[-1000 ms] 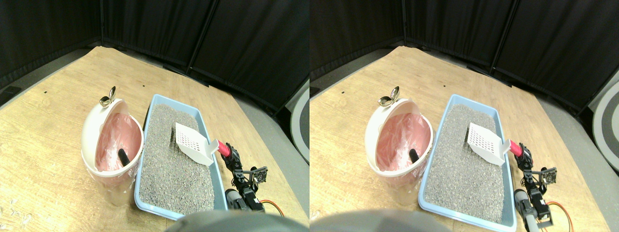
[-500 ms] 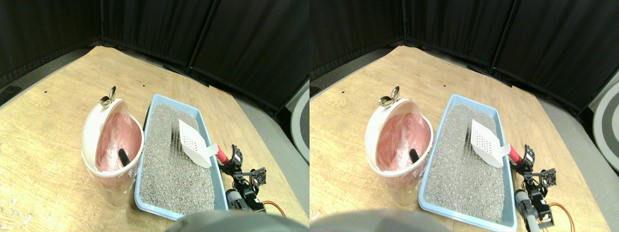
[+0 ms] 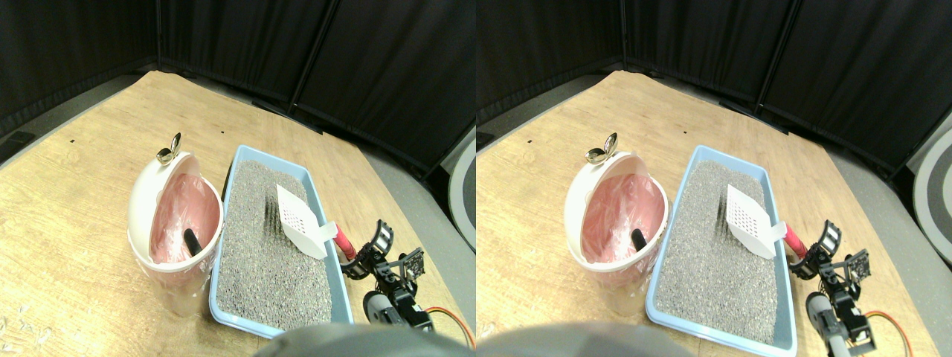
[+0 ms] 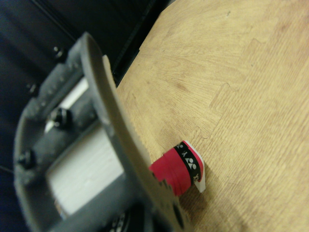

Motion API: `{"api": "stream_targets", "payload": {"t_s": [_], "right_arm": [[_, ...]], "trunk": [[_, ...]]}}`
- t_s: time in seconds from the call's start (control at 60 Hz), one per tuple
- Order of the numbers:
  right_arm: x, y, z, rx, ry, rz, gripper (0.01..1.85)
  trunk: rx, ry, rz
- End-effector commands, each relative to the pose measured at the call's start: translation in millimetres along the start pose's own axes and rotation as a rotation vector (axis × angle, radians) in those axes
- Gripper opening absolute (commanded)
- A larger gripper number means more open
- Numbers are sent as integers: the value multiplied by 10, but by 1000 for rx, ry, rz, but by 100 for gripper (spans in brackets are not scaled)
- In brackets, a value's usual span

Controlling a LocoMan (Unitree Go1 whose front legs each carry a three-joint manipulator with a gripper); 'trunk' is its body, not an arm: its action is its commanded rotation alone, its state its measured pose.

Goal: Scoop (unimanual)

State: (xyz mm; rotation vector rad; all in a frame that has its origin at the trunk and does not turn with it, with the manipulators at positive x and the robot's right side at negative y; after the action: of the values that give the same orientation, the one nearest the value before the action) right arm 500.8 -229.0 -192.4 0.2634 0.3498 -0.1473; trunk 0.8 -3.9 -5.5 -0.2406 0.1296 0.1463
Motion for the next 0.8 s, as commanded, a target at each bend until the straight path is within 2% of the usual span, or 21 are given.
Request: {"api": "stream_targets", "payload": {"t_s": [0.017, 0.067, 0.167, 0.217, 0.233, 0.267, 0.3, 0.333, 0.617, 0.8], "right_arm": [[-92, -9, 174, 7, -35, 25, 135], [-146, -44, 247, 9, -53, 23, 131], [-241, -89, 349, -4, -116, 74, 117], [-287, -122, 408, -2, -164, 100, 83], [-287, -122, 408, -2, -164, 100, 83], [-307, -139, 428, 2, -187, 136, 58], [-322, -155, 438, -4, -227, 173, 24], [-332, -169, 441, -9, -241, 195, 6], [-592, -186, 435, -55, -269, 213, 6], [-749, -210, 463, -150, -229, 277, 6]], "trunk": [[-15, -7, -4], [-10, -9, -9], [-1, -9, -19], [5, -12, -24], [7, -12, -26], [10, -13, -31], [17, -13, -37], [21, -13, -40], [61, -13, -87], [69, -11, -101]]}}
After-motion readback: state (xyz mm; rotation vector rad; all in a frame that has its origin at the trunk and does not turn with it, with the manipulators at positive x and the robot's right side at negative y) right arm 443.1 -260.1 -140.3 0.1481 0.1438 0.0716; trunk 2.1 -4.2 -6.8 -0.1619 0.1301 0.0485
